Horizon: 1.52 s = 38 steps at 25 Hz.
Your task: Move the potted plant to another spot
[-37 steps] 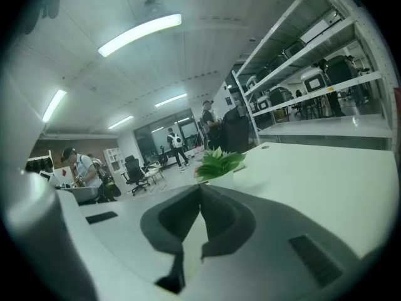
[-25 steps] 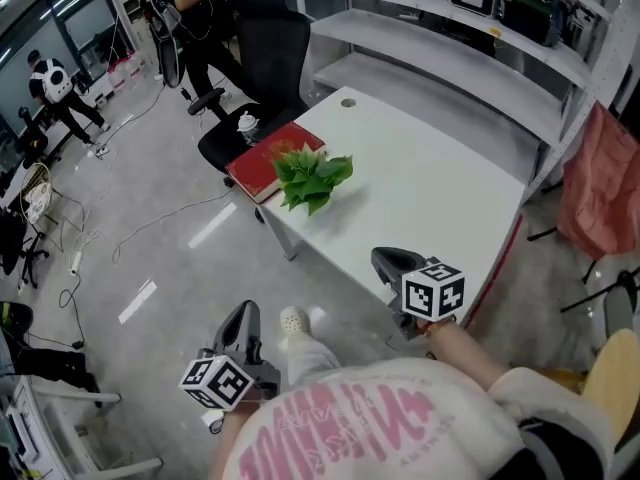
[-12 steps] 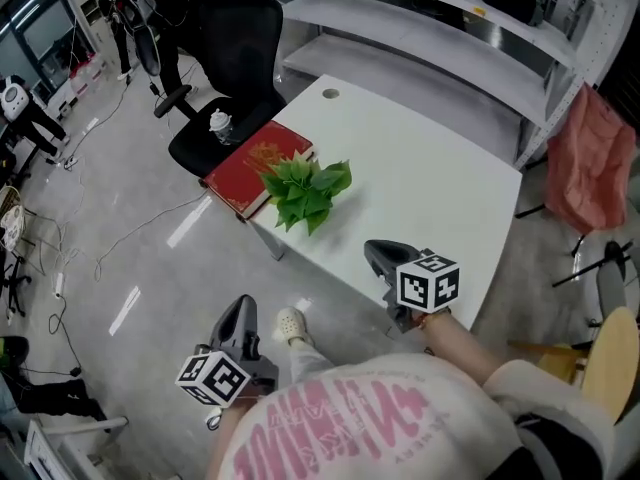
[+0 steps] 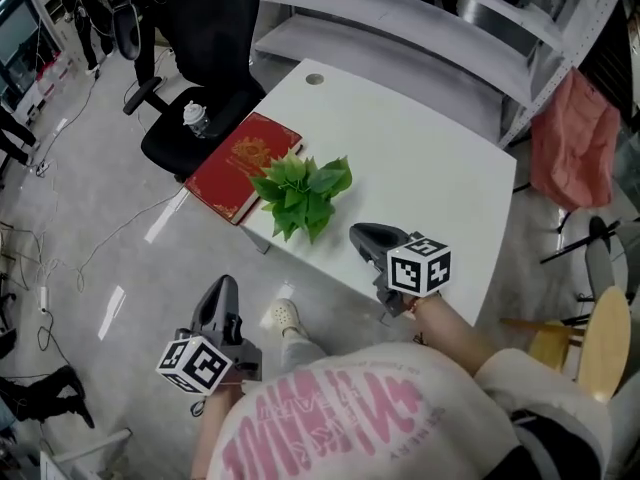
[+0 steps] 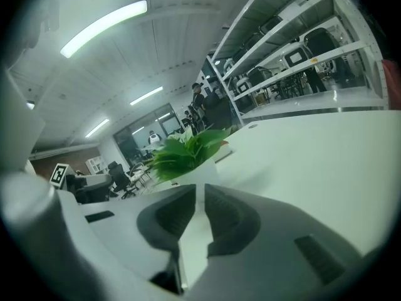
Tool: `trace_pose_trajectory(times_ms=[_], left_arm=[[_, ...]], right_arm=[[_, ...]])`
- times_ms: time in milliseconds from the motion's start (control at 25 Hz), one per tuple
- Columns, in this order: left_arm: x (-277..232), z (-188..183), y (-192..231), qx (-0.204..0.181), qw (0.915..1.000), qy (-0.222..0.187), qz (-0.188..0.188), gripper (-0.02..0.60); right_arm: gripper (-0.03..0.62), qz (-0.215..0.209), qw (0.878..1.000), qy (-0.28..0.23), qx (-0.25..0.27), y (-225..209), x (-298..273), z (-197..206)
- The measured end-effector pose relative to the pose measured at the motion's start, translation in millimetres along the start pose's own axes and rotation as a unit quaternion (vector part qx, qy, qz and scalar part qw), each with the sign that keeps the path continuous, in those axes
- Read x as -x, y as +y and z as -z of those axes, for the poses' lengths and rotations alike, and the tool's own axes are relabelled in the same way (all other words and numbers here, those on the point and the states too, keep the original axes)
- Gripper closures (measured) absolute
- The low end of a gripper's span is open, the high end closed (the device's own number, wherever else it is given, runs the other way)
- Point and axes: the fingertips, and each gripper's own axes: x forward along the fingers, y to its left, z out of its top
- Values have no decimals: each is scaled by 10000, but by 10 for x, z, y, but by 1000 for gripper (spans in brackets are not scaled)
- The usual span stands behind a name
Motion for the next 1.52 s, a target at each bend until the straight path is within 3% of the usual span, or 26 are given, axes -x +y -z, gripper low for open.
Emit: trace_pose_trajectory(times_ms=[160,360,600,1000,1520], left_arm=[[-24,16,123,96,9999,-25,-45,578],[66,1,250,212,9995,-95,-204,578],[189,-123,410,236,9986,-254,-409,578],[345,-151,683,376,9959,-325,-751,578],[329,-257,904,399,9945,-305,-918,578]], right_arm=[[425,0,9993,309,213,-57,-149,167],[201,-20,9966,573,586,-27,-336,329],[99,-59,9939,463,1002,73,-676,263],[13,122,9909,3,1338,230,-1183,13],[14,295,9872,-695,1406,260,-1394,-233]])
